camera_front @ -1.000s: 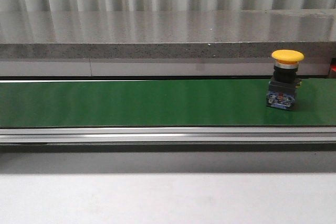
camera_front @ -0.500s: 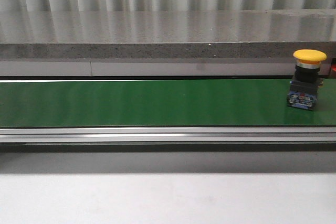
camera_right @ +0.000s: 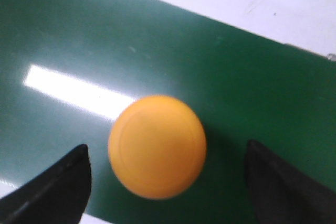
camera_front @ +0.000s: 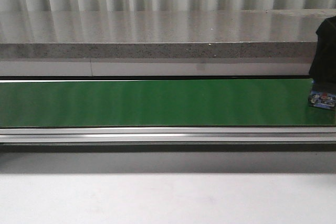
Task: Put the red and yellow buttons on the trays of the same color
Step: 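Grasp the yellow button at the belt's far end with the right gripper, then lower the yellow button into the yellow tray and release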
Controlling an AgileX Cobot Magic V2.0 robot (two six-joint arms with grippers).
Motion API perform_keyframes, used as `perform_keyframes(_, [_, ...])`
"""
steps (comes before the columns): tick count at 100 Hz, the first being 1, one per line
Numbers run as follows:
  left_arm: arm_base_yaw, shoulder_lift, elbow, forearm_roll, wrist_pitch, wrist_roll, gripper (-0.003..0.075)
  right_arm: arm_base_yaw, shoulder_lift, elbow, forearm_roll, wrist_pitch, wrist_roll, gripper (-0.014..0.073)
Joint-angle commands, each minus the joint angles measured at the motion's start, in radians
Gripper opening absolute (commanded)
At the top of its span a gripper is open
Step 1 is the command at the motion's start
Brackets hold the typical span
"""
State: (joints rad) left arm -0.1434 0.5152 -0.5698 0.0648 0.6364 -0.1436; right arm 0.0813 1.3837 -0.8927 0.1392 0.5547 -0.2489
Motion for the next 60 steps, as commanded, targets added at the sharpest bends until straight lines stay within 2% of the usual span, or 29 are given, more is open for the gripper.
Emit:
perform_keyframes(1, [-0.006, 0.004, -0.026, 0.002, -0.073, 0.001, -0.002, 0.003, -0.008, -0.029, 0.003, -0.081, -0.012, 0.0595])
perform_keyframes(8, [-0.006, 0.004, -0.026, 0.002, -0.073, 0.001, -0.002, 0.003, 0.005, -0.029, 0.003, -0.079, -0.01, 0.0589])
perform_keyframes(15, [-0.006, 0.004, -0.026, 0.002, -0.073, 0.001, -0.002, 0.003, 0.012, -0.029, 0.003, -0.081, -0.01, 0.0546])
perform_keyframes(39, [-0.006, 0.004, -0.026, 0.002, -0.073, 0.001, -0.002, 0.003, 0.014, -0.029, 0.003, -0.091, 0.008, 0.0244])
perform_keyframes(60, [-0.006, 0.004, -0.026, 0.002, -0.073, 0.001, -0.002, 0.001, -0.003, -0.029, 0.003, -0.06, 0.036, 0.0218])
